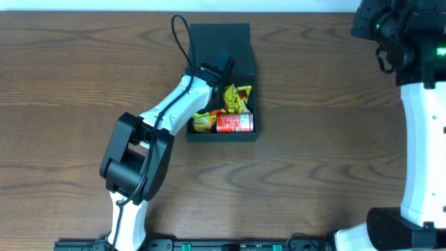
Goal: Pack container
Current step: 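Withdraw the right arm and place the green wafer packet in the box, then grip the box lid edges with both grippers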
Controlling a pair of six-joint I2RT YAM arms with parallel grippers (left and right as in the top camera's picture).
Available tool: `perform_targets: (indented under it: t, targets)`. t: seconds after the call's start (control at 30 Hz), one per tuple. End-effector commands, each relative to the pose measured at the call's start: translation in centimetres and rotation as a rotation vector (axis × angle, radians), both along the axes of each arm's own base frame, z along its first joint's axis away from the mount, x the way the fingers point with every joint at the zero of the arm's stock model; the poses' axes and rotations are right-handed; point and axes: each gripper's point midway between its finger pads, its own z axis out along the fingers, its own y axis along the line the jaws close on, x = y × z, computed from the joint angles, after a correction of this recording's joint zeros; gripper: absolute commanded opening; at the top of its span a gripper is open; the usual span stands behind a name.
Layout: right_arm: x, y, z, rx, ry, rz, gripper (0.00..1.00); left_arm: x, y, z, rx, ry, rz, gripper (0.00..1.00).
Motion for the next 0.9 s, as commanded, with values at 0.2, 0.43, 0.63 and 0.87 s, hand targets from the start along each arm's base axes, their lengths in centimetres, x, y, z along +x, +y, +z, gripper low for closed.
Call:
perform_targets:
  t: [0.2, 0.43, 0.63, 0.87]
  targets:
    - [-0.2, -0.1, -0.2, -0.010, 0.012, 0.008, 0.49, 0.2, 1.0, -0.1, -0.001, 0.026, 0.005, 0.43]
    - [-0.2, -0.1, -0.2, -0.010, 0.012, 0.008, 0.49, 1.2, 0.4, 3.5, -0.043, -0.057, 0.002, 0.51]
    - [-0.1, -0.1, -0.3, -0.013, 0.013, 0.010, 0.50, 3.2, -0.6, 12.5, -0.134, -0.261, -0.026, 0.45]
    - [2.9, 3.6, -5.8, 0.072, 0.128, 0.214, 0.23, 5.7, 2.8, 22.9, -0.159, -0.547, 0.060, 0.06]
